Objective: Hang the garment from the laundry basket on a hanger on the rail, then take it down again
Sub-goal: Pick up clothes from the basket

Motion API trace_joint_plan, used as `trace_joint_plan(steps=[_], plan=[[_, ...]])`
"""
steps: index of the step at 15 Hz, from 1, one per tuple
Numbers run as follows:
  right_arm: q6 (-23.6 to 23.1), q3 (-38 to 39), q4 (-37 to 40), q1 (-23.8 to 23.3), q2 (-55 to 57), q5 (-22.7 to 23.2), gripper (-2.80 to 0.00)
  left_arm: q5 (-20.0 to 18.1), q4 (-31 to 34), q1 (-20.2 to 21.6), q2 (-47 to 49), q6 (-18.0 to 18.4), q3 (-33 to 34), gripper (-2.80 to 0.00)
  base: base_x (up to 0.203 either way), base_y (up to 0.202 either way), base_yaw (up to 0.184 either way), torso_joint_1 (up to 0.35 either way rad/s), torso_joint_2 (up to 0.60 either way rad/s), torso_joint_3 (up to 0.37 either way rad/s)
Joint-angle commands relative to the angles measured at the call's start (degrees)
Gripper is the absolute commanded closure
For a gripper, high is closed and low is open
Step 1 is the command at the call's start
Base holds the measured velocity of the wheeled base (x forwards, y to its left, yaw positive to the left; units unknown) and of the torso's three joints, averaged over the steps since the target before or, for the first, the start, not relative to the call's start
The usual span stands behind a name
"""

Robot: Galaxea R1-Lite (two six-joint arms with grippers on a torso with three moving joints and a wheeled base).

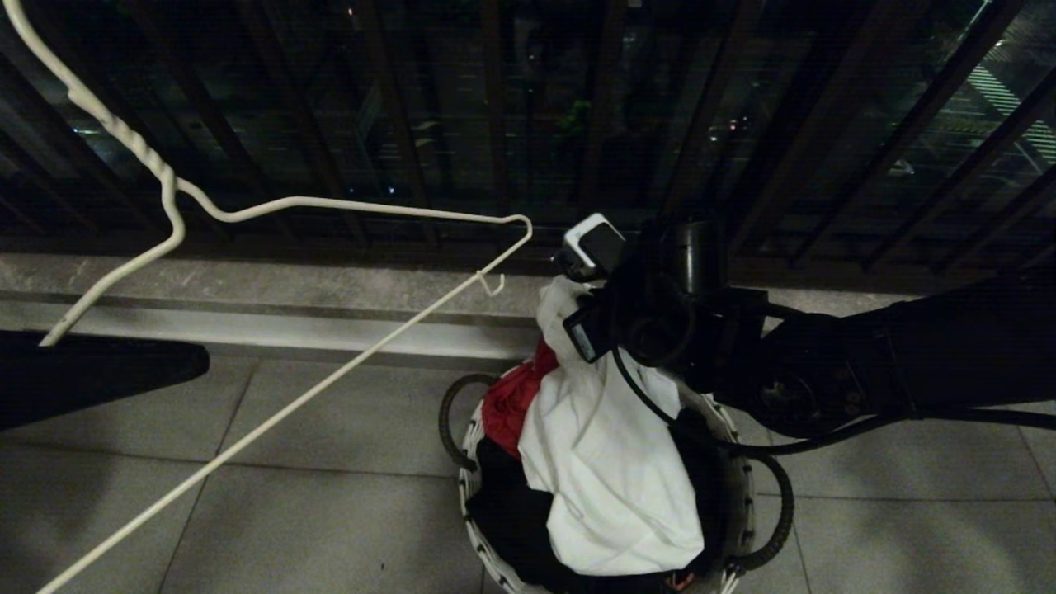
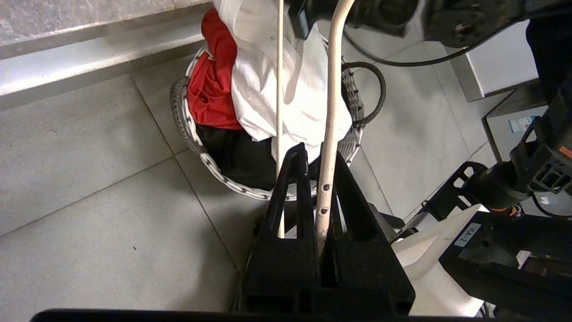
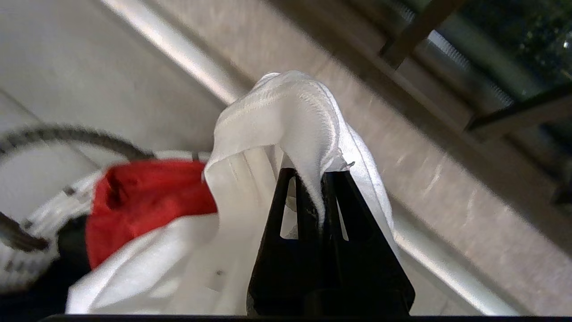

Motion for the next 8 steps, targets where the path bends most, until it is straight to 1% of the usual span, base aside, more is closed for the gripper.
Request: trace_joint_plan(steps=[1,4,8], plan=[[-0.1,-1.5,-0.2,0.2,-2.6,-0.2,0.00,-0.1,0.3,0.0,0.0,0.1,0.0,0.00,0.000,0.000,0.000,0.000,0.00,0.000],[0.0,-5.4,0.1,0.1,-4.2,-0.7,0.00,-0.3,0.1,-0.2,0.7,0.1,0.1,0.00,0.000,0.000,0.000,0.000,0.00,0.000],[0.1,-8.4,-0.2,0.2,-4.8,-1.9,0.00,-0.4,-0.5,-0.3,3.6,-0.4,0.5,0.00,0.000,0.000,0.000,0.000,0.00,0.000]])
